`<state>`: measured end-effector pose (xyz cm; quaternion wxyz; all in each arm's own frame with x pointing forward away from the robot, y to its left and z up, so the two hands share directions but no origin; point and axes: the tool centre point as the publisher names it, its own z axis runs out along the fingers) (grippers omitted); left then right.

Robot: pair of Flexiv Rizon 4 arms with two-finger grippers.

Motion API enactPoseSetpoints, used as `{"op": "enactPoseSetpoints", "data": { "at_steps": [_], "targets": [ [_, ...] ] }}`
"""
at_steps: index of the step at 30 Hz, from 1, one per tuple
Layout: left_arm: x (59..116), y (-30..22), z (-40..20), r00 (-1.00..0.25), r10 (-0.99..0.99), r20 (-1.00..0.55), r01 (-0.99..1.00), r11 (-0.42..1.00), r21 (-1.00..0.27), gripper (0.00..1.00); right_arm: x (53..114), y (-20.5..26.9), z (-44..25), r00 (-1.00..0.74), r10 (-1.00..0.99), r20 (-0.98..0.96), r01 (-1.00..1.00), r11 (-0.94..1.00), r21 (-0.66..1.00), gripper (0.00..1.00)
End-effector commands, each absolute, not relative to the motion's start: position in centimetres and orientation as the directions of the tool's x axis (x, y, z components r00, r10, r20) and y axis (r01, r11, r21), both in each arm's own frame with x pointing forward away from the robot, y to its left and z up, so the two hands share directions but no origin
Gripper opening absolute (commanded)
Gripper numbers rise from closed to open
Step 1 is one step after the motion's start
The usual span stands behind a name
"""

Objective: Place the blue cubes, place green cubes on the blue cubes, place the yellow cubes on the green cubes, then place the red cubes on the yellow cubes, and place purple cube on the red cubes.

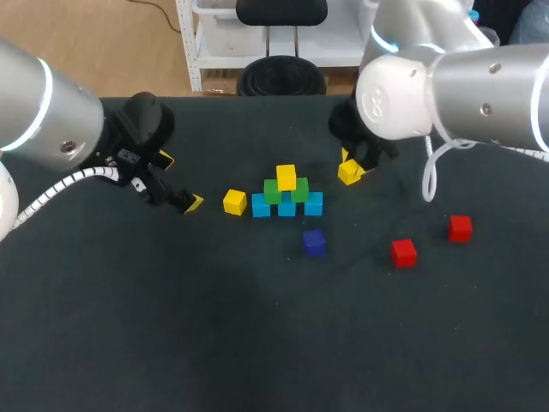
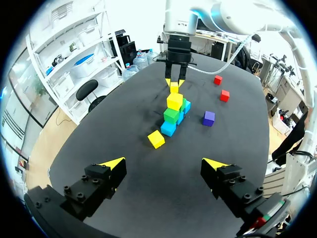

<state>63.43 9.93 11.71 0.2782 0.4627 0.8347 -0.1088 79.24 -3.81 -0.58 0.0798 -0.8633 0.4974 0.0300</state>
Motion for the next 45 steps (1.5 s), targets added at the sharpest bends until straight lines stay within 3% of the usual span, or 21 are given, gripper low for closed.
{"op": "enactPoseSetpoints", "data": {
  "at_steps": [1, 11, 31, 45],
  "targets": [
    [63.4, 10.1, 11.7, -0.414, 0.711, -0.569, 0.835, 0.545, 0.074, 1.00, 79.1, -3.3, 0.1, 0.475, -0.874, -0.104, -0.879, -0.465, -0.104, 0.00],
    [63.4, 10.1, 11.7, -0.414, 0.711, -0.569, 0.835, 0.545, 0.074, 1.00, 76.9, -1.0, 3.5, 0.312, -0.946, -0.086, -0.947, -0.302, -0.108, 0.00],
    [63.4, 10.1, 11.7, -0.414, 0.711, -0.569, 0.835, 0.545, 0.074, 1.00, 74.7, -1.1, 7.4, 0.115, -0.990, -0.079, -0.986, -0.104, -0.132, 0.00],
    [63.4, 10.1, 11.7, -0.414, 0.711, -0.569, 0.835, 0.545, 0.074, 1.00, 72.3, -0.4, 8.7, 0.138, -0.985, -0.103, -0.985, -0.125, -0.118, 0.00]
  ]
}}
